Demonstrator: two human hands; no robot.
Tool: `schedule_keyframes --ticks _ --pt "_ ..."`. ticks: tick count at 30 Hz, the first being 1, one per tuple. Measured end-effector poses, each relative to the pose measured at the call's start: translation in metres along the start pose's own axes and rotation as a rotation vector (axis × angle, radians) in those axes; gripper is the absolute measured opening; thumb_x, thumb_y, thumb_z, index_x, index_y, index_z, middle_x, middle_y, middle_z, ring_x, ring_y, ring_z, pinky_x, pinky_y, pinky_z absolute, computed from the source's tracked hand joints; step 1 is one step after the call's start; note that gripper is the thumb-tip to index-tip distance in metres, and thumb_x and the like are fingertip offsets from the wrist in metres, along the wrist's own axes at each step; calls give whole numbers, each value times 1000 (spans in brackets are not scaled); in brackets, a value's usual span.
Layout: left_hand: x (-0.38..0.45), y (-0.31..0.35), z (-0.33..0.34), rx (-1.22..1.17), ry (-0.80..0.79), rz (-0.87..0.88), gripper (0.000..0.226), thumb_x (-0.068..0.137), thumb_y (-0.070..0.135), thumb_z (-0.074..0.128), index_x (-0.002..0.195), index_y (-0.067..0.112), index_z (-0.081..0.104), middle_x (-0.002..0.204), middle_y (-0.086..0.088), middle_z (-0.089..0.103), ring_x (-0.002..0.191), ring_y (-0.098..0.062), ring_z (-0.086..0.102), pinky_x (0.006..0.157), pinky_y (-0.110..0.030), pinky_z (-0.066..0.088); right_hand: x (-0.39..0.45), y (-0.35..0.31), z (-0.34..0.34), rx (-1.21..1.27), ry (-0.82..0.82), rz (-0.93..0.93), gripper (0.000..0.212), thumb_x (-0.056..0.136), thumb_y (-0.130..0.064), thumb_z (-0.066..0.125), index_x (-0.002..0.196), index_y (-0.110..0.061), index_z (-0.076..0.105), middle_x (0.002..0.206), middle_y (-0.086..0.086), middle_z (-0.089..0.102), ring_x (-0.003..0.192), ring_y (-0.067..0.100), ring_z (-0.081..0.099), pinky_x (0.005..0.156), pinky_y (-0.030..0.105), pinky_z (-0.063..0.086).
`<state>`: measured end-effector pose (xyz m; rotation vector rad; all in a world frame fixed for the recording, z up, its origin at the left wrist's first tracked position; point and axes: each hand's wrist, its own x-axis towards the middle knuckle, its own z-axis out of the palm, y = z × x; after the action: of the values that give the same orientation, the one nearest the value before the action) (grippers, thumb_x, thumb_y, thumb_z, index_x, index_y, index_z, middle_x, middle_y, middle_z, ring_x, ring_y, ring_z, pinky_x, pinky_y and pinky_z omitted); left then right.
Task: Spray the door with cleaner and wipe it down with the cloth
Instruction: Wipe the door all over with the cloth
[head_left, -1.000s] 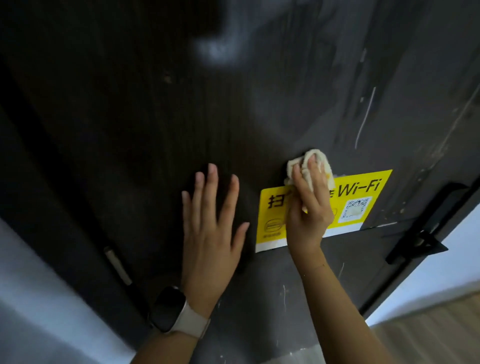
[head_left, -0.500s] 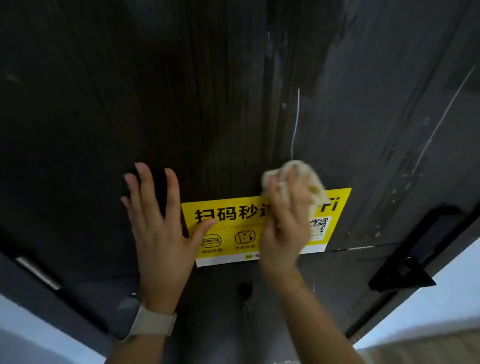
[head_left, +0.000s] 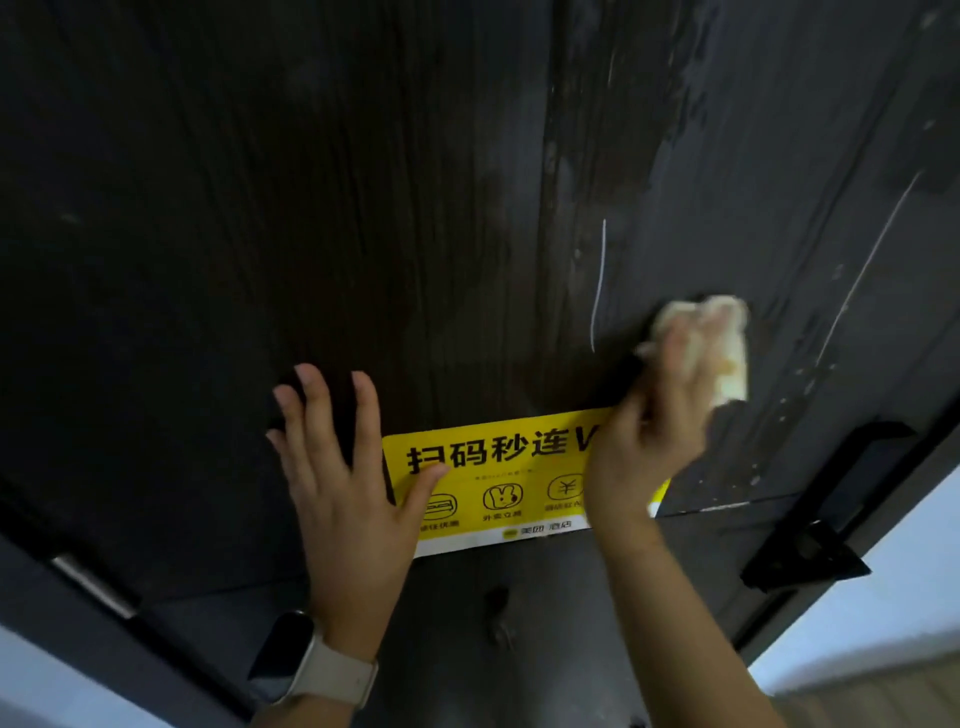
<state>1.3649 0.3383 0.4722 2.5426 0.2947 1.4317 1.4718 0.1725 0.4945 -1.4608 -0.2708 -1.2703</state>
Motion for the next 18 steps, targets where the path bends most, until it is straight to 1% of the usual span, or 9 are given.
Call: schedule_keyframes --ticks 2,4,5,6,8,12,13,15,18 --pt "0 -1 -1 -2 -3 2 100 80 55 64 156 18 11 163 -15 -2 150 -30 -9 122 -42 -6 -29 -23 14 28 -286 -210 50 85 23 37 129 5 54 145 22 38 142 34 30 114 53 29" --pt "-1 -4 -4 -4 -7 15 96 83 54 60 157 22 8 163 -9 -7 151 -29 -8 122 -42 -5 -46 -30 17 50 -550 -435 39 96 7 37 130 0 54 143 17 42 144 31 28 116 48 26" --pt "-2 -5 -5 -1 -16 22 94 84 52 60 157 23 7 163 -6 -9 151 -29 -7 122 -42 -4 -41 -28 15 56 -620 -510 38 97 4 38 131 -3 55 143 14 44 144 29 28 115 47 28" --pt "-2 -6 -7 5 -28 28 92 85 49 60 157 23 8 163 -5 -10 151 -29 -7 122 -43 -2 -31 -23 11 49 -646 -555 40 96 5 39 131 -6 54 143 13 45 143 28 30 113 48 30" --pt "-3 -8 -10 15 -55 32 88 87 45 60 156 22 10 164 -6 -9 151 -30 -6 121 -49 3 -6 -12 -2 -5 -549 -518 46 91 12 41 131 -6 54 142 13 46 141 24 34 113 47 30" --pt "-3 -4 -16 14 -88 17 85 92 35 66 156 19 12 164 -10 -6 151 -30 -7 117 -58 12 31 -8 -10 -23 -122 -132 50 85 24 41 125 2 60 143 19 45 139 33 37 116 46 29" --pt "-3 -1 -18 3 -104 0 88 89 35 68 156 18 12 164 -10 -6 151 -30 -7 117 -58 12 24 -16 -5 -18 -116 -97 50 84 24 40 126 4 59 144 18 43 140 35 35 116 49 28" --pt "-2 11 -24 -54 -110 -54 90 86 36 69 156 17 15 164 -11 -6 151 -28 -7 118 -57 12 2 -27 1 -11 -261 -172 55 80 23 38 127 5 57 145 14 41 141 35 33 115 55 27" --pt "10 30 -29 -71 -60 -22 91 86 36 69 156 15 15 163 -12 -5 151 -28 -6 120 -52 7 -9 -15 -13 -23 -532 -333 58 78 21 40 129 0 57 146 9 41 143 34 29 119 44 23"
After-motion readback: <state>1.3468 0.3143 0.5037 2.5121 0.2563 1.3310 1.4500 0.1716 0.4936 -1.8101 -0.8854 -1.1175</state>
